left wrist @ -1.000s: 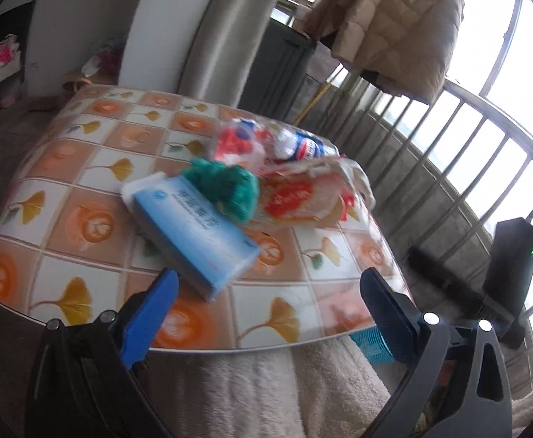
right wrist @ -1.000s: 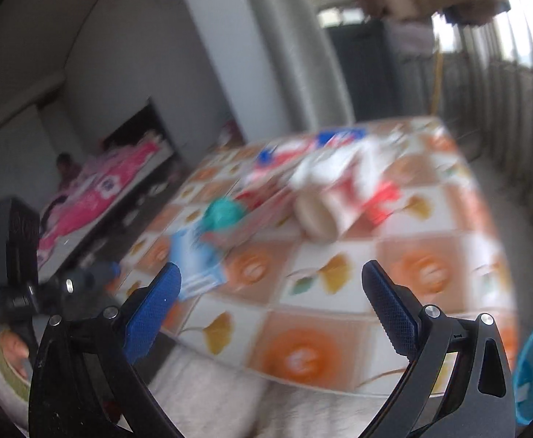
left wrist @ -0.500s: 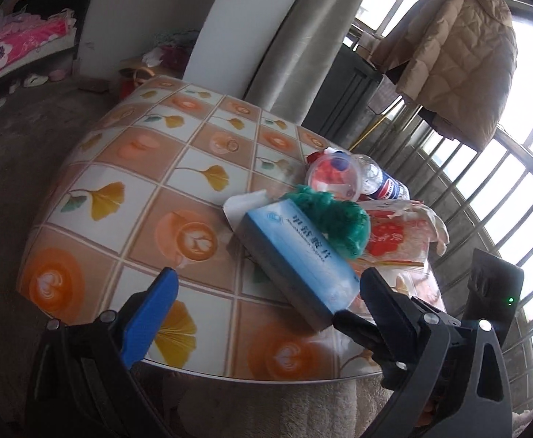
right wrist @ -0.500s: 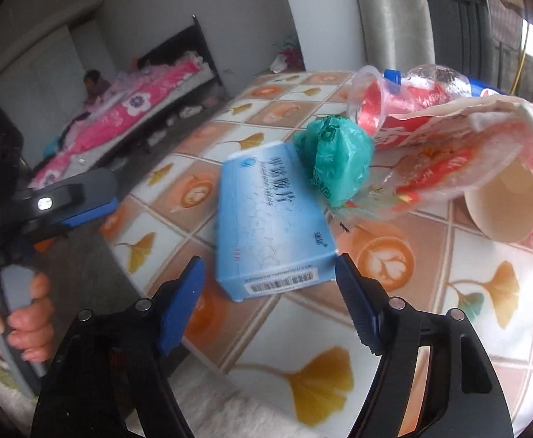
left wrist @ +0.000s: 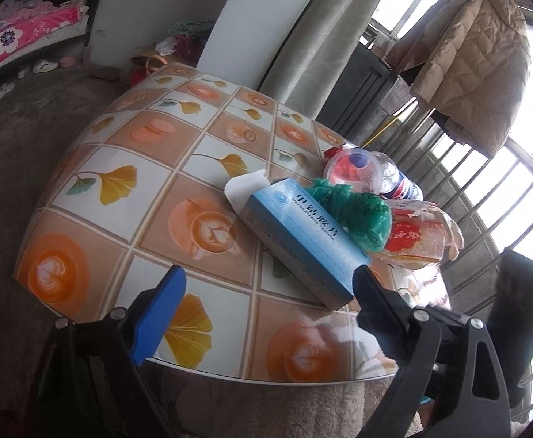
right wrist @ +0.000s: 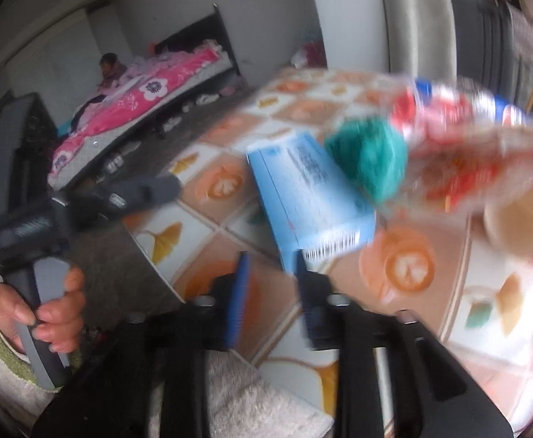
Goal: Collect trash
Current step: 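Grasp the blue Mecobalamin tablets box with the right gripper and lift it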
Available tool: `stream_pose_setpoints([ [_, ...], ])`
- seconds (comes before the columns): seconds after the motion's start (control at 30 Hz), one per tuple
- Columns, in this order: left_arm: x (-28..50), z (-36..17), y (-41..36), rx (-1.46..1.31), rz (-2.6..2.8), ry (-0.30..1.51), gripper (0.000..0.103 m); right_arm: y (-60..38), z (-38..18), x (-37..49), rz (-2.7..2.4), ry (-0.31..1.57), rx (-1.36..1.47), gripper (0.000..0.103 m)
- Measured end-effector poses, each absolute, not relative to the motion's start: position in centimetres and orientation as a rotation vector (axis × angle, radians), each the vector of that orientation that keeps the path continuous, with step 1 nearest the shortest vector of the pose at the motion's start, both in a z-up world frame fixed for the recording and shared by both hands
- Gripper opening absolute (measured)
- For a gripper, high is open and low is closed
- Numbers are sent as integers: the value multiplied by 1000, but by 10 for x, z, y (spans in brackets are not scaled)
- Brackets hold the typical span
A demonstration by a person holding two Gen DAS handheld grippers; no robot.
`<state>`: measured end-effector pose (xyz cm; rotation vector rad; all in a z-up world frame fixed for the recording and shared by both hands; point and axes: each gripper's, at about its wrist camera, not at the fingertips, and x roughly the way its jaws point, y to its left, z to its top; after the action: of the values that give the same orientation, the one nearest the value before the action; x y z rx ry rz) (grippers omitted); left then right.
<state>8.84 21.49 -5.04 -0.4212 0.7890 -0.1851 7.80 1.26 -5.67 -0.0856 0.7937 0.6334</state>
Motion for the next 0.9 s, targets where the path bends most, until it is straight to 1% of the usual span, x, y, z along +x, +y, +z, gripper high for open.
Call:
stream_pose_setpoints([
  [0.07,91,-53,217,-420,-149,803,87,26,-49,80,636,749,-140,66],
  [0.13,94,-55,221,-419,-109,815,87,43,-42,86,641,726,-193,71],
  [0.17,95,-56,223,-416,-84,814,87,52,-40,91,645,730,-223,77],
  [0.27,93,-57,235,-408,7,805,87,76,-47,111,612,765,-307,79],
  [0.47,82,-59,264,-450,80,787,87,78,-60,141,542,842,-289,79],
  [0.7,75,-56,284,-472,110,761,87,72,-60,119,621,891,-249,79],
  [0.83,72,-54,288,-495,114,752,87,87,-53,122,560,808,-336,79],
  [0.9,69,-51,289,-498,111,742,87,96,-57,132,541,791,-378,81],
])
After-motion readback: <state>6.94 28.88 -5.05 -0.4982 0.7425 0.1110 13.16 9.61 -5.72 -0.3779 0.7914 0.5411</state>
